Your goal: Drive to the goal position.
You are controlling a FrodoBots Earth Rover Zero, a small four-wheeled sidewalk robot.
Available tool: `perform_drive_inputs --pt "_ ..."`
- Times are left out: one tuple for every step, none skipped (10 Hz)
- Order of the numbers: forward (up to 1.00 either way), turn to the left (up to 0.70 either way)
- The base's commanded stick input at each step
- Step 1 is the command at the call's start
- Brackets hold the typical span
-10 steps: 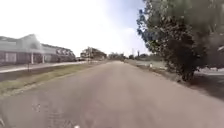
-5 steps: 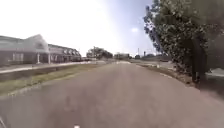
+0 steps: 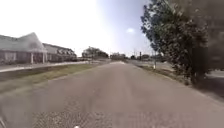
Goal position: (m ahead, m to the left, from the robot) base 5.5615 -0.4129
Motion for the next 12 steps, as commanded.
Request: perform_drive_inputs --pt "0.99 -0.28" --pt "0.97 -0.05" --pt "0.93 -0.26" --pt "0.91 -0.31" --pt "0.91 -0.13" --pt "0.91 -0.08" --pt "0.91 -0.18" --pt "0.91 -0.08" --pt "0.91 -0.13" --pt "0.91 -0.28" --pt "0.91 -0.13" --pt "0.91 -0.01"
